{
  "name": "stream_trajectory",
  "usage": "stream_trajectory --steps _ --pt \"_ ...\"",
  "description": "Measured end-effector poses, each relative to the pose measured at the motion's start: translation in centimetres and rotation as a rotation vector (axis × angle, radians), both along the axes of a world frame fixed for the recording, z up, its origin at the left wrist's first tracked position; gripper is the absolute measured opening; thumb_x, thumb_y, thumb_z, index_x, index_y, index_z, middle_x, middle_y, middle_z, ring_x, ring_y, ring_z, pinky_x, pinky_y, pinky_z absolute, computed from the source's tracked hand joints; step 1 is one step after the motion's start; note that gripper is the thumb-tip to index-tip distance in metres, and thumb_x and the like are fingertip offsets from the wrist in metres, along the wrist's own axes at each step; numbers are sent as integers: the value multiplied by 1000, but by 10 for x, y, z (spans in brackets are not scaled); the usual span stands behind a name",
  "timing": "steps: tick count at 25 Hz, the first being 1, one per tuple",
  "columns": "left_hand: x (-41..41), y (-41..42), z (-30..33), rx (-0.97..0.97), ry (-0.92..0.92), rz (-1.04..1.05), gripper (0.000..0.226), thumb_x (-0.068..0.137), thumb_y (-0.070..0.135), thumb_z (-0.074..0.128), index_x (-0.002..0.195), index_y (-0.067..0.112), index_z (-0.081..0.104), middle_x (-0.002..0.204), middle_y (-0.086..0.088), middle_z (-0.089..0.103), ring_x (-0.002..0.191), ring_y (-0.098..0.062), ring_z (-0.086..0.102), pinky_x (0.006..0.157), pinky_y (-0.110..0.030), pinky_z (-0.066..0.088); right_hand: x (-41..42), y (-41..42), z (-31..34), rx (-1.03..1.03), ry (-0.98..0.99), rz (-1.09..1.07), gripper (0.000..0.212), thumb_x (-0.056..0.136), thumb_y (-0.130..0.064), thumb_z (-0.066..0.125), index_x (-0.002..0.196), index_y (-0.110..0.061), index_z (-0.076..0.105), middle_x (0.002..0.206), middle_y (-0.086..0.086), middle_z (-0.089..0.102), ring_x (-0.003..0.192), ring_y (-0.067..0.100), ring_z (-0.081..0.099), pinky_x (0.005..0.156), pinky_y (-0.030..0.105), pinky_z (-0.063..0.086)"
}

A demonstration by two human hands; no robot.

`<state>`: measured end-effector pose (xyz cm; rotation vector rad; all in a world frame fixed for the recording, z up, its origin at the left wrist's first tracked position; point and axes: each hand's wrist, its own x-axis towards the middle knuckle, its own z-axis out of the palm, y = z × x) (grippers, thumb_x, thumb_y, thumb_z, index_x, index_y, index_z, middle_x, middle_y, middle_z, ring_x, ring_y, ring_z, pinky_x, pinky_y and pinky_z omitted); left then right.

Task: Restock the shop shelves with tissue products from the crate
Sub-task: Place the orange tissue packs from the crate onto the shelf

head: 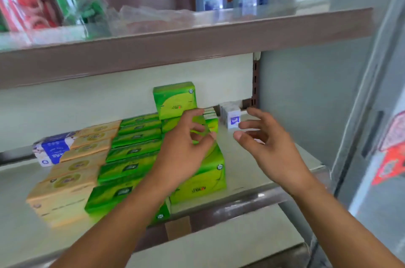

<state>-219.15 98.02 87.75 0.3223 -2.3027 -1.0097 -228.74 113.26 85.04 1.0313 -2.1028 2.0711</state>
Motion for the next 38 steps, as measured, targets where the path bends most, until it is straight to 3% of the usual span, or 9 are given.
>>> stream_trajectory --steps 9,14,17,21,24,27,29,35,38 --pt "22 159 -134 187 -276 -463 31 88 27 66 116 35 55 90 11 66 80 2 64 73 -18 49 94 183 -121 194 -244 -380 43 85 -29 71 124 -31 52 102 -8 66 88 8 66 77 23 53" --pt "37 213 -230 219 -553 -596 30 89 31 64 118 35 55 89 11 67 78 -2 64 75 -25 51 139 243 -209 378 -483 -538 42 86 -31 70 123 -33 50 101 -9 65 82 1 63 77 22 51" --pt "48 227 -287 219 -681 -622 27 89 26 64 116 29 57 84 9 65 75 -2 63 69 -16 48 156 257 -275 583 -613 -595 46 86 -32 69 127 -23 51 97 -11 64 84 5 63 79 21 47" --pt "68 241 -365 127 -944 -646 34 91 30 61 124 26 55 100 7 66 99 -12 63 87 -28 46 192 272 -388 1023 -933 -409 65 86 -39 67 139 -13 41 123 7 62 115 24 58 89 26 43" --pt "76 254 -406 81 -1069 -682 38 92 34 58 128 27 50 103 7 65 101 -14 60 86 -31 45 231 288 -439 1219 -1054 -80 82 78 -55 69 143 -19 35 142 5 50 126 26 50 99 31 43" --pt "83 266 -422 71 -1126 -743 38 92 34 58 128 27 51 105 7 64 97 -12 59 76 -26 41 257 299 -452 1358 -1021 177 109 67 -57 77 152 -30 14 150 6 39 134 29 41 107 38 37" --pt "90 272 -424 68 -1146 -768 37 91 33 59 127 27 53 109 5 64 99 -13 60 76 -25 41 263 301 -450 1436 -867 161 104 68 -44 79 150 -29 16 143 10 44 128 32 46 100 37 41" --pt "83 269 -402 121 -1116 -776 33 92 36 59 123 24 56 98 12 61 96 -10 59 74 -24 40 228 314 -405 1232 -826 -139 82 68 -42 76 135 -24 32 119 7 60 104 27 59 79 29 45" --pt "75 259 -375 205 -1041 -756 40 91 42 59 127 24 54 113 9 59 106 -10 58 86 -26 44 205 322 -358 947 -884 -302 78 70 -45 77 132 -27 35 112 2 61 97 19 62 81 30 50"
